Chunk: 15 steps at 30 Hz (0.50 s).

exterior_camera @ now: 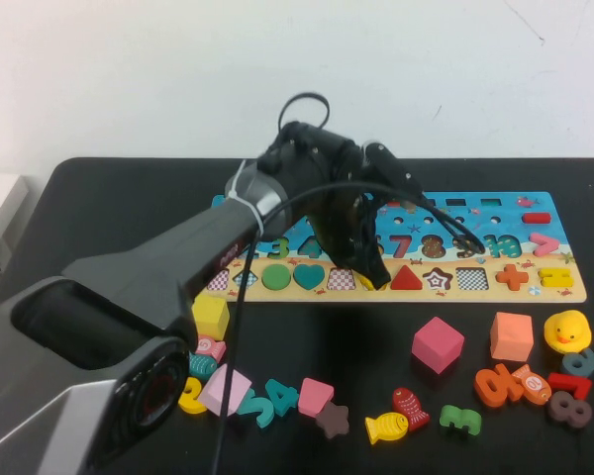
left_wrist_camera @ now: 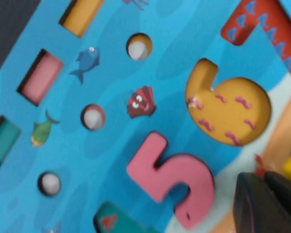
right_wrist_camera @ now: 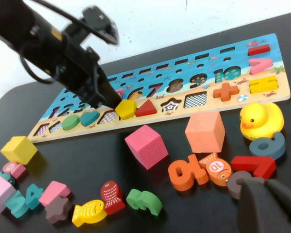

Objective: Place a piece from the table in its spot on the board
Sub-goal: Place the "five-pointed star" into the hole of the five-pointed star

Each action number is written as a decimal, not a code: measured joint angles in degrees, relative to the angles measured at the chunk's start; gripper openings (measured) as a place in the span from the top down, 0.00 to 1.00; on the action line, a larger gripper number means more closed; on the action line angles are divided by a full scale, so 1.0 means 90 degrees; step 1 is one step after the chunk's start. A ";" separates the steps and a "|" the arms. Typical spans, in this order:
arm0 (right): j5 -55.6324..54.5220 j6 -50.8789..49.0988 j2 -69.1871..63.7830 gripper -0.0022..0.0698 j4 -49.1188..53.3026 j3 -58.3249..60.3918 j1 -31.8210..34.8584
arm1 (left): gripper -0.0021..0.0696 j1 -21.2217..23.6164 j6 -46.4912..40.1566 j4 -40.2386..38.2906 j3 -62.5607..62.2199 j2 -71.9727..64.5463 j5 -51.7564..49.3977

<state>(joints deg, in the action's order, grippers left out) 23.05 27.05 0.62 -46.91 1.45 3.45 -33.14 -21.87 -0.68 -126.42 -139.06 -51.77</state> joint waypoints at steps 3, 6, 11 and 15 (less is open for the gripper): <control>0.0000 0.0000 0.0000 0.94 -0.0014 0.0000 0.0000 | 0.97 0.0000 0.0000 0.0000 0.0011 -0.0088 0.0300; 0.0000 0.0015 0.0000 0.94 -0.0014 0.0000 0.0000 | 0.97 0.0000 0.0003 -0.0031 0.0011 -0.0088 0.0477; 0.0000 0.0015 0.0000 0.94 -0.0014 0.0000 0.0000 | 0.97 0.0000 -0.0039 -0.0119 0.0011 -0.0088 0.0463; 0.0000 0.0033 0.0000 0.94 -0.0038 0.0000 0.0000 | 0.97 0.0000 -0.0458 -0.0397 0.0011 -0.0088 0.0395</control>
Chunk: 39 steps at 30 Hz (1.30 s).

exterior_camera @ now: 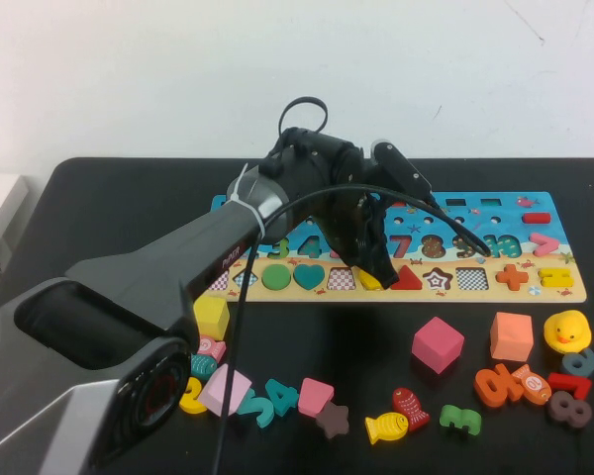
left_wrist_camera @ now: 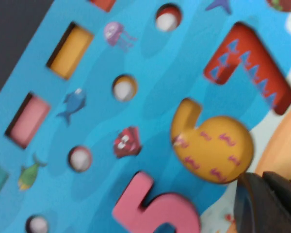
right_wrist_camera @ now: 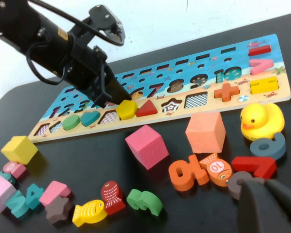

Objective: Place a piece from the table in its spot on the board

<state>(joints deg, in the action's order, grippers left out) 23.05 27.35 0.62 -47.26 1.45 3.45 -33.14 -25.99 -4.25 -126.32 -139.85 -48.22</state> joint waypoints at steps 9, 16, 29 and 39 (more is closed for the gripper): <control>0.0000 0.0011 0.0000 0.94 0.0000 0.0000 0.0000 | 0.97 0.0000 -0.0611 -0.0333 0.0000 0.0000 0.0053; 0.0000 0.0011 0.0000 0.94 0.0000 0.0000 0.0000 | 0.97 0.0000 -0.0138 0.0410 0.0000 0.0206 0.0026; -0.0074 0.0011 0.0000 0.94 -0.0155 0.0000 0.0000 | 0.97 -0.0125 0.0419 0.0473 0.1429 0.2766 0.0030; 0.0121 -0.0004 0.0000 0.94 -0.0742 0.0016 0.0000 | 0.97 -0.0495 0.1072 0.0426 0.5284 0.5628 0.2102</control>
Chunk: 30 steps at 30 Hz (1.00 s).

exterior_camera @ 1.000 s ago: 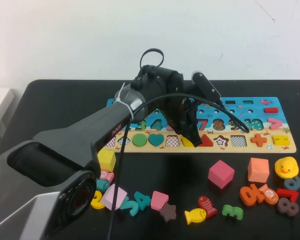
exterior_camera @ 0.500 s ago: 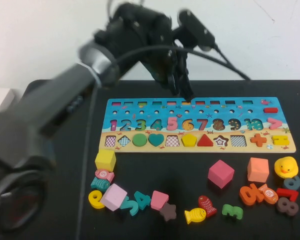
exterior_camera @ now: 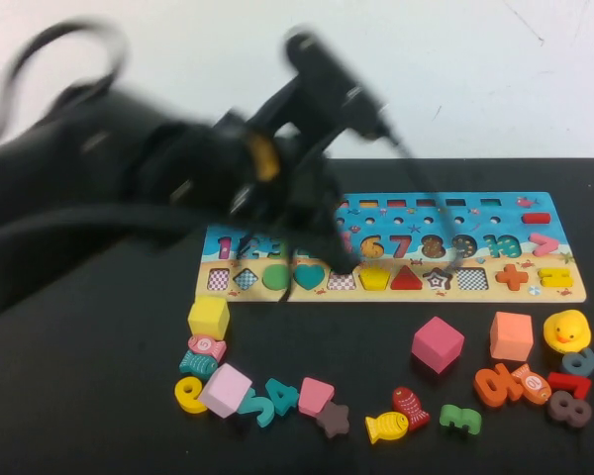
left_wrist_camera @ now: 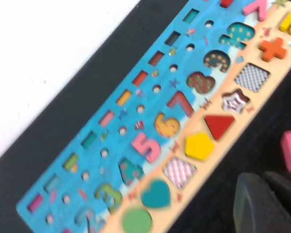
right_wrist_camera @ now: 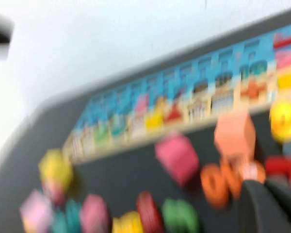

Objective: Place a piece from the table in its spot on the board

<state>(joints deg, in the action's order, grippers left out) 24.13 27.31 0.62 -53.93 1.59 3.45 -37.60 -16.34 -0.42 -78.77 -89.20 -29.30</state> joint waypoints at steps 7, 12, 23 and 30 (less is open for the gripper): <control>-0.4556 -0.0259 0.0000 0.94 -0.4063 0.0025 -0.0011 | 0.97 0.0000 0.0626 -0.0094 0.2509 0.2004 0.1068; -0.9435 -0.0209 0.0010 0.94 -0.5258 0.0025 0.0005 | 0.97 0.0000 0.0850 -0.0556 0.3695 0.3060 0.1352; -1.0301 -0.0095 0.0014 0.94 -0.5346 0.0001 0.0028 | 0.97 0.0040 0.0895 -0.0755 0.4484 0.3949 0.1874; -1.0205 -0.0030 0.0014 0.94 -0.5346 0.0001 0.0028 | 0.97 0.0525 0.1434 -0.0279 0.5039 0.4319 0.2808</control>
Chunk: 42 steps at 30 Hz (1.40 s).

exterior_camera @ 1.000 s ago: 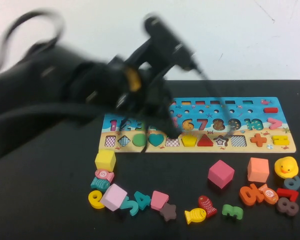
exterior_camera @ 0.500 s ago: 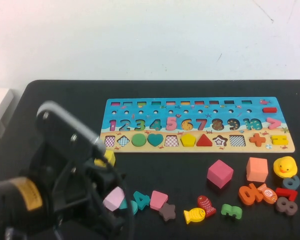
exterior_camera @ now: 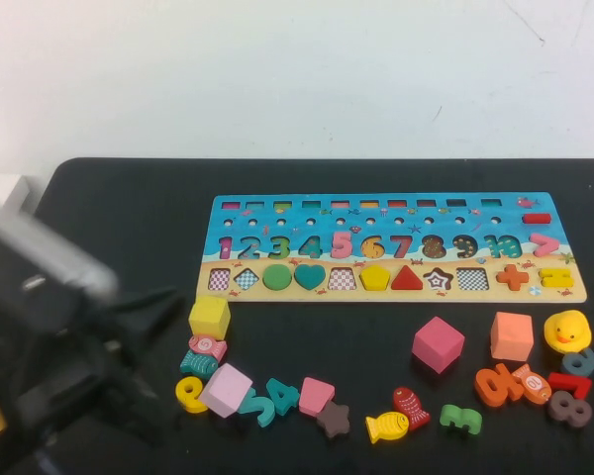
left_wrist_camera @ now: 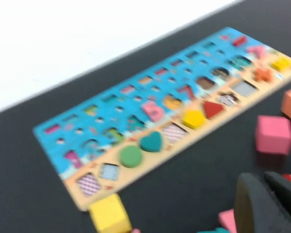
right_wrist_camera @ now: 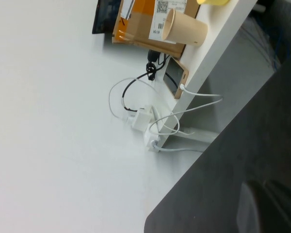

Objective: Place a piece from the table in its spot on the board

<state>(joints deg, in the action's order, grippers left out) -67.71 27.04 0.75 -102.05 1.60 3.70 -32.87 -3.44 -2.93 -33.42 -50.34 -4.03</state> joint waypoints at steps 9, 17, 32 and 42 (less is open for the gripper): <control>0.0014 0.0094 0.0000 0.94 0.0000 0.0000 0.0000 | 0.97 0.1786 0.0067 0.0053 0.2236 0.2020 0.1166; 0.0014 0.0094 0.0000 0.94 0.0000 0.0000 0.0000 | 0.97 0.3591 0.0067 0.0129 0.3374 0.4563 -0.0534; 0.0014 0.0094 0.0010 0.94 0.0000 0.0000 0.0000 | 0.97 0.3948 -0.0206 0.0122 0.3814 0.5668 -0.1523; 0.0014 0.0094 0.0010 0.94 0.0000 0.0000 0.0000 | 0.97 0.3901 -0.0218 -0.0584 0.3814 0.5678 -0.1544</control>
<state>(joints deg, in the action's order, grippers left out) -67.59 27.89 0.84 -102.05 1.60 3.70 2.24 -5.40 -8.19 0.91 0.77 -17.93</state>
